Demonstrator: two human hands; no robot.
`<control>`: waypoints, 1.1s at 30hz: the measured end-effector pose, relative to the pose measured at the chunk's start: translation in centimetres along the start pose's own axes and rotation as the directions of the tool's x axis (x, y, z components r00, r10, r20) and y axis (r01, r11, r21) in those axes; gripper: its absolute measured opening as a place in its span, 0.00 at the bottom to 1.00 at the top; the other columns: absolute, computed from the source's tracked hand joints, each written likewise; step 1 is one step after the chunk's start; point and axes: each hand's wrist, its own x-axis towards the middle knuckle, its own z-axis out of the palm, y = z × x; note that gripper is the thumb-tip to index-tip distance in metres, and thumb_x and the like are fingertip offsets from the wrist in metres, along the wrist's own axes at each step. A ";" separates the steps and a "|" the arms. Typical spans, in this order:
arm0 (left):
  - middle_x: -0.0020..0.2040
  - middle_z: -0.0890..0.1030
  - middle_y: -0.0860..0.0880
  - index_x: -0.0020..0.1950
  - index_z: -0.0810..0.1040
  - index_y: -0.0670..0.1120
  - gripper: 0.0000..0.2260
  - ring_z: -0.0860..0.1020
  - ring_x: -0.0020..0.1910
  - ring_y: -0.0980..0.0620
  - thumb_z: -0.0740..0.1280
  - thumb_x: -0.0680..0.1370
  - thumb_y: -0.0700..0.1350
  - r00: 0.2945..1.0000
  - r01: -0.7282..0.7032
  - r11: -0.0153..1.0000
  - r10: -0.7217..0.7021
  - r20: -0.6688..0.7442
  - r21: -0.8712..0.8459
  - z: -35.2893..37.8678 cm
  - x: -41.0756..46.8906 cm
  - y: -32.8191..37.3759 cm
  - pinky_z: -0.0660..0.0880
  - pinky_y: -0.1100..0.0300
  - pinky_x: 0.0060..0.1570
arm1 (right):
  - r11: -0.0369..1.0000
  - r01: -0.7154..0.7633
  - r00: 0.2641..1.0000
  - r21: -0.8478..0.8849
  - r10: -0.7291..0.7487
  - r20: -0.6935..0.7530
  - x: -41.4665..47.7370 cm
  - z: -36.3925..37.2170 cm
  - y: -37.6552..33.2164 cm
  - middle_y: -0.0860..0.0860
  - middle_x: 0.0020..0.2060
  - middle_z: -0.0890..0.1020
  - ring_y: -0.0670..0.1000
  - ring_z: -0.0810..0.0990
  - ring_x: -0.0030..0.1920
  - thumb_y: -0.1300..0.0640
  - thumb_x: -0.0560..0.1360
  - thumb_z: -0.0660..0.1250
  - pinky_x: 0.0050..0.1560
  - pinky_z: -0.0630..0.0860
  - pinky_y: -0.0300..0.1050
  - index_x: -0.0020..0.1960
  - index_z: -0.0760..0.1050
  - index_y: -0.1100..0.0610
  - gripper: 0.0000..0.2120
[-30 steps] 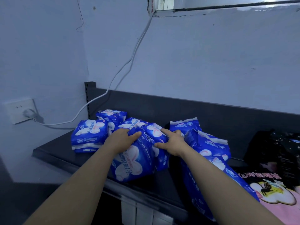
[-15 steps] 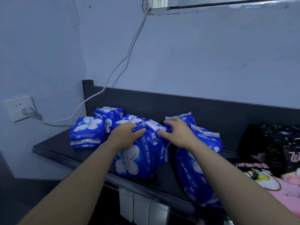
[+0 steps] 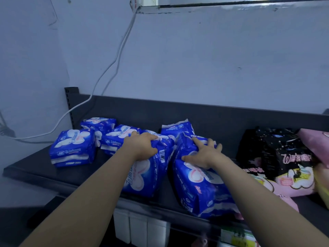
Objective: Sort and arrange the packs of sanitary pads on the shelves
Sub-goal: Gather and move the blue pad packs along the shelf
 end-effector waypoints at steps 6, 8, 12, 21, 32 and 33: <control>0.80 0.48 0.46 0.77 0.53 0.62 0.37 0.55 0.76 0.39 0.64 0.72 0.66 0.968 0.221 0.971 -0.207 0.141 -0.095 0.0 0.7 -1.6 0.61 0.40 0.70 | 0.986 -0.002 1.000 0.164 0.000 0.012 -0.9 0.4 1.2 0.56 0.75 0.33 0.63 0.66 0.71 0.28 0.65 0.68 0.66 0.67 0.51 0.77 0.40 0.37 0.52; 0.78 0.57 0.47 0.77 0.57 0.60 0.38 0.64 0.73 0.43 0.68 0.71 0.65 0.969 0.220 0.950 -0.186 0.165 -0.220 -0.1 0.9 -2.8 0.66 0.45 0.68 | 0.989 0.037 0.998 0.143 -0.029 -0.057 -1.0 1.0 1.3 0.58 0.75 0.39 0.62 0.72 0.65 0.27 0.64 0.67 0.61 0.72 0.50 0.77 0.42 0.37 0.51; 0.72 0.70 0.52 0.72 0.65 0.58 0.34 0.72 0.65 0.48 0.67 0.70 0.68 0.984 0.179 0.938 -0.163 0.076 -0.296 0.3 0.3 -3.5 0.70 0.51 0.62 | 0.992 0.075 0.991 0.103 -0.062 -0.121 -0.9 1.7 0.4 0.57 0.73 0.45 0.61 0.76 0.60 0.27 0.65 0.67 0.56 0.73 0.49 0.76 0.44 0.37 0.49; 0.78 0.56 0.52 0.78 0.59 0.55 0.56 0.62 0.74 0.48 0.77 0.53 0.64 0.911 0.243 0.821 -0.010 0.413 -0.517 -2.1 -0.9 -4.6 0.66 0.52 0.68 | 0.974 0.074 0.984 0.214 -0.107 0.145 -0.7 -0.5 0.9 0.52 0.76 0.38 0.62 0.59 0.74 0.31 0.60 0.74 0.70 0.64 0.56 0.76 0.41 0.33 0.55; 0.73 0.66 0.51 0.73 0.67 0.60 0.57 0.68 0.66 0.51 0.78 0.45 0.70 0.984 0.161 0.742 -0.065 0.169 -0.650 0.0 -1.5 -6.2 0.66 0.57 0.63 | 0.914 0.181 0.971 0.363 -0.225 0.081 -1.4 0.6 3.0 0.48 0.75 0.39 0.60 0.59 0.74 0.41 0.58 0.81 0.68 0.66 0.54 0.76 0.45 0.34 0.58; 0.74 0.64 0.50 0.73 0.66 0.62 0.57 0.67 0.68 0.49 0.78 0.45 0.70 0.979 0.176 0.733 -0.059 0.196 -0.657 0.4 -1.4 -6.1 0.66 0.55 0.65 | 0.905 0.187 0.971 0.381 -0.229 0.070 -1.3 0.8 2.8 0.48 0.75 0.39 0.60 0.60 0.74 0.42 0.59 0.81 0.67 0.66 0.53 0.75 0.46 0.34 0.57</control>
